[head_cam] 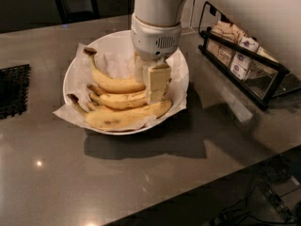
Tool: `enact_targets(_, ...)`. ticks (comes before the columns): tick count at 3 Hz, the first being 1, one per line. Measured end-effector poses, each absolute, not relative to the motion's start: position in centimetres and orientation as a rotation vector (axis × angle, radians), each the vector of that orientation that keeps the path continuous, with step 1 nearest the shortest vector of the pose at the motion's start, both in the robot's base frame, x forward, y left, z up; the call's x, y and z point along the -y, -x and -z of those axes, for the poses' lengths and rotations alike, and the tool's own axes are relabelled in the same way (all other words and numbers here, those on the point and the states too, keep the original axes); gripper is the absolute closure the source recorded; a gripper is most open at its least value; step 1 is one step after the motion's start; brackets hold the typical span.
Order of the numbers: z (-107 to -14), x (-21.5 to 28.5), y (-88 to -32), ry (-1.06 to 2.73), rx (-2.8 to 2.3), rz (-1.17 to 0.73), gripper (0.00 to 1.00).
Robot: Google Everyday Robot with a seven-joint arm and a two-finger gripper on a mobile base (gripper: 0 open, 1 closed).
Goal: Pick banana from white bowl
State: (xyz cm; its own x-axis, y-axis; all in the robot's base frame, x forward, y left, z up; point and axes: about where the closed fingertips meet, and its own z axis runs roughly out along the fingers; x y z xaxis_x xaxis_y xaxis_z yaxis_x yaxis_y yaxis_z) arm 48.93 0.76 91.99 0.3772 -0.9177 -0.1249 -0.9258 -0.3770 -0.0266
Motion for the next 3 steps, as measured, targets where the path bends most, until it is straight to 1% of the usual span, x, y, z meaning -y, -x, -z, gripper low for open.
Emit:
enact_targets(2, -90.5, 1.8, -49.5, 2.496, -1.796, -0.182, 0.47)
enact_targets(3, -89.8, 2.1, -50.0, 2.504, -1.805, -0.200, 0.47)
